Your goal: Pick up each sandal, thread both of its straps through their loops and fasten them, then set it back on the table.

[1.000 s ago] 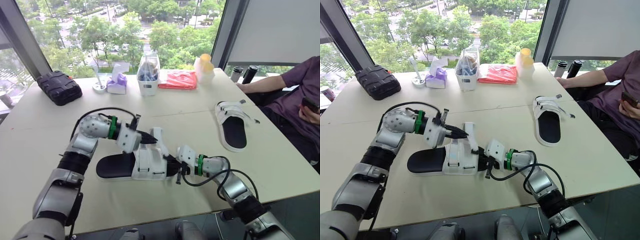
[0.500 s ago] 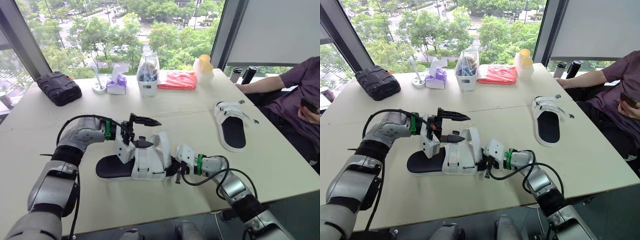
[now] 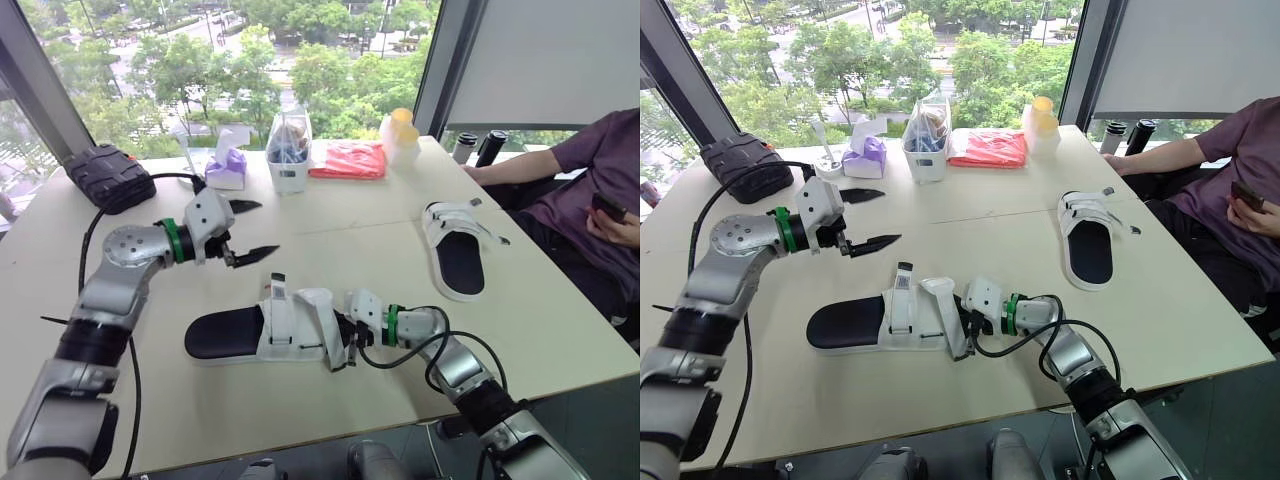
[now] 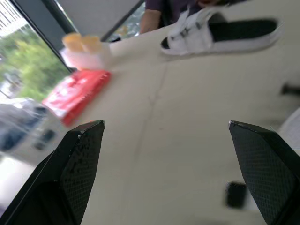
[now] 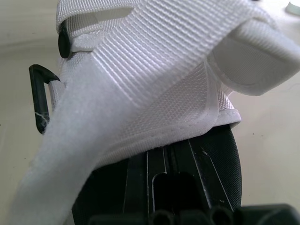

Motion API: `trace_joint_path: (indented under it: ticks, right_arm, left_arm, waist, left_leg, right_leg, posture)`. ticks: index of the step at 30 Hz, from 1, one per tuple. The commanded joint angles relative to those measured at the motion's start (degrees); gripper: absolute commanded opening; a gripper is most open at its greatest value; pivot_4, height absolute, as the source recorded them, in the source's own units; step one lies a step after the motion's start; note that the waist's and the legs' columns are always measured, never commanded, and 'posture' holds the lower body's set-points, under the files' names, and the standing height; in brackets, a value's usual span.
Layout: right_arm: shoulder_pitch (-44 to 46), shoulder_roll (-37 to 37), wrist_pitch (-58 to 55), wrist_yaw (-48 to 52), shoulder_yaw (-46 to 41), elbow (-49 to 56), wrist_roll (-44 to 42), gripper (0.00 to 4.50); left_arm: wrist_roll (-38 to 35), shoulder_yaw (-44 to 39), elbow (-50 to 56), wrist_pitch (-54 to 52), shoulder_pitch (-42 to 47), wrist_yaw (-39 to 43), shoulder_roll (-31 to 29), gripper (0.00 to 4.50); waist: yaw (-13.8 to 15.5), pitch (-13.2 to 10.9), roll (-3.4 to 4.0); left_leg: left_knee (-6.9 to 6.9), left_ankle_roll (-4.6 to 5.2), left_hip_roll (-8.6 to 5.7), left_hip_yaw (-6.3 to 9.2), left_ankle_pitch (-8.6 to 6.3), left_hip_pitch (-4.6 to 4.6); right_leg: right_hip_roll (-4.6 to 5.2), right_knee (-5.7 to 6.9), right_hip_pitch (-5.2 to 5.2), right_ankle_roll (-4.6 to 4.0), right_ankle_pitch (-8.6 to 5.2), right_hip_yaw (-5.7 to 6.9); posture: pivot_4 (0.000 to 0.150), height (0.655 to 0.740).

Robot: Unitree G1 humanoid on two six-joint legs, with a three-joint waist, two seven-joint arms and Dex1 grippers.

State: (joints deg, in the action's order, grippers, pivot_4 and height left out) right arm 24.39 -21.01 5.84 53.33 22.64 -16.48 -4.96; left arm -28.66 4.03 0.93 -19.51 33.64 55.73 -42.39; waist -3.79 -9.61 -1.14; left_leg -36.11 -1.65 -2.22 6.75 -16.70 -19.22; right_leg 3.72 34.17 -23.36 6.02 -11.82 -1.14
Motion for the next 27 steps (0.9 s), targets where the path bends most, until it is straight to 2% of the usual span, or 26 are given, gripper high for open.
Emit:
trace_joint_path:
  ticks: [1,3,6,8,16,27]
  right_arm:
    - [-2.5,-1.2,-3.8,-1.2,2.3,-10.4,6.0,0.00]
    - [-2.3,-1.3,-3.7,-1.2,2.5,-10.6,5.9,0.00]
    - [-2.2,-1.5,-3.4,-1.0,2.7,-11.0,5.9,0.00]
    - [-2.1,-1.5,-3.2,-0.9,2.8,-11.2,5.9,0.00]
    - [-2.4,-1.6,-3.3,-1.1,3.3,-10.5,6.5,0.00]
    - [-2.9,-2.3,-3.1,-1.6,3.5,-8.8,7.3,0.00]
  left_arm:
    - [-17.5,-5.1,15.7,-21.5,-5.8,-1.0,-4.4,4.37]
    - [-23.4,-6.9,20.5,-28.1,-9.1,-1.1,-6.4,4.37]
    - [-23.9,-5.7,28.9,-30.1,-17.7,-0.9,-9.1,4.37]
    - [-23.9,-4.6,31.0,-31.0,-20.0,-3.6,-7.5,4.37]
    - [-19.4,4.0,31.7,-34.9,-18.6,-12.4,0.9,4.37]
    - [-12.2,10.4,25.6,-32.0,-15.5,-12.7,7.5,4.37]
  waist:
    - [-0.2,0.0,0.04]
    - [-0.2,0.0,0.11]
    - [-0.1,0.0,0.09]
    - [0.0,0.0,0.06]
    - [0.7,0.2,-0.16]
    - [1.0,0.4,0.05]
  left_leg:
    - [0.00,0.00,0.03,0.00,0.00,0.01]
    - [0.10,0.00,0.07,-0.05,-0.01,-0.01]
    - [0.09,0.00,0.10,0.01,-0.02,0.12]
    - [0.08,-0.01,0.10,0.00,-0.03,0.12]
    - [0.06,-0.14,0.10,-0.03,-0.09,-0.08]
    - [0.07,-0.09,0.07,-0.12,-0.07,-0.09]
  right_leg:
    - [-0.03,0.00,0.00,-0.01,0.00,0.00]
    - [-0.06,0.00,0.02,-0.22,-0.13,-0.04]
    - [-0.14,-0.01,0.05,-0.41,-0.24,-0.03]
    - [-0.13,-0.02,0.07,-0.47,-0.26,-0.07]
    - [-0.14,-0.08,0.13,-0.50,-0.28,-0.09]
    - [-0.13,-0.10,0.12,-0.54,-0.30,-0.10]
  posture:
    - [0.150,0.7400]
    - [0.150,0.7400]
    - [0.150,0.7400]
    - [0.150,0.7400]
    - [0.150,0.7400]
    - [0.150,0.7400]
